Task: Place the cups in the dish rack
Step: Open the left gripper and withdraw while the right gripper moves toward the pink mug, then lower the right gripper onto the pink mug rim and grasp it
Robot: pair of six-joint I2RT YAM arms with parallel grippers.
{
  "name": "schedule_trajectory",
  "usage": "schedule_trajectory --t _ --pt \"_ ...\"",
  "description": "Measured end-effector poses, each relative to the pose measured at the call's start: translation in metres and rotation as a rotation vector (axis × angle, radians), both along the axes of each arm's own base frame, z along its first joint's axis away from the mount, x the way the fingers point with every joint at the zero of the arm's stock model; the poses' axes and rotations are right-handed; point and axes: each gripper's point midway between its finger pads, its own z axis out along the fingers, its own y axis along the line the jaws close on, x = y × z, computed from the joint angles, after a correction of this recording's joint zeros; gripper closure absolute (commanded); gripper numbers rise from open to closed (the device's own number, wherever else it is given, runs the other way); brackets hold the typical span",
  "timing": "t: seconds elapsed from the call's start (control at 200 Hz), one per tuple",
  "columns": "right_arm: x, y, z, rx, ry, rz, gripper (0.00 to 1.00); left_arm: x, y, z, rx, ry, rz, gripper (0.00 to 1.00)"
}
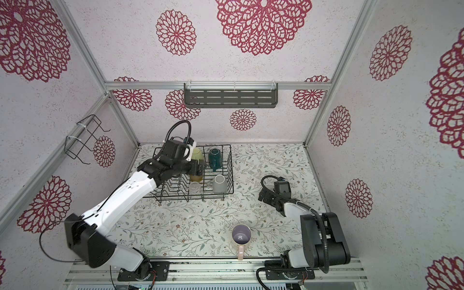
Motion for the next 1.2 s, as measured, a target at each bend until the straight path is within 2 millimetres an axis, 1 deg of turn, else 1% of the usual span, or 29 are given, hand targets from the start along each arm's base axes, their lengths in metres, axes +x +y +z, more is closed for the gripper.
schedule_trajectory --t 0.1,0.155,0.265,0.33,0.365,0.475,0.555,0.621,0.701,0.741,0.826,0.926,1.036,1.126,1.201 --pt "-0.014 0.023 0.001 -0.008 0.094 0.100 0.06 -0.026 0.019 -0.010 0.006 0.010 0.026 0.09" --pt "-0.024 0.041 0.005 -0.036 0.139 0.177 0.05 -0.037 0.028 -0.015 0.008 0.011 0.042 0.08" --pt "-0.044 0.082 0.021 -0.115 0.178 0.345 0.05 -0.056 0.045 -0.025 0.014 0.013 0.083 0.06" --pt "-0.057 0.098 0.031 -0.159 0.192 0.420 0.05 -0.064 0.054 -0.028 0.018 0.009 0.109 0.05" --pt "-0.064 0.103 0.036 -0.178 0.201 0.446 0.05 -0.066 0.058 -0.030 0.020 0.006 0.123 0.05" --pt "-0.084 0.104 0.052 -0.226 0.232 0.491 0.08 -0.070 0.067 -0.031 0.019 -0.007 0.155 0.04" --pt "-0.096 0.104 0.069 -0.250 0.239 0.518 0.13 -0.067 0.069 -0.027 0.012 -0.020 0.167 0.05" --pt "-0.104 0.108 0.082 -0.260 0.232 0.545 0.15 -0.065 0.071 -0.026 0.012 -0.026 0.176 0.05" --pt "-0.118 0.113 0.094 -0.265 0.226 0.587 0.22 -0.063 0.074 -0.024 0.015 -0.036 0.187 0.05" --pt "-0.128 0.115 0.098 -0.266 0.233 0.608 0.23 -0.062 0.074 -0.023 0.015 -0.040 0.189 0.05" --pt "-0.147 0.116 0.098 -0.280 0.265 0.648 0.25 -0.061 0.075 -0.021 0.010 -0.051 0.195 0.05" --pt "-0.163 0.115 0.094 -0.296 0.307 0.673 0.28 -0.061 0.075 -0.017 -0.002 -0.063 0.202 0.05" --pt "-0.169 0.117 0.092 -0.276 0.303 0.674 0.32 -0.061 0.076 -0.015 -0.012 -0.075 0.206 0.05" --pt "-0.173 0.120 0.089 -0.245 0.298 0.682 0.39 -0.063 0.077 -0.015 -0.021 -0.078 0.211 0.05" --pt "-0.175 0.126 0.085 -0.217 0.293 0.689 0.40 -0.064 0.077 -0.017 -0.027 -0.078 0.214 0.05"
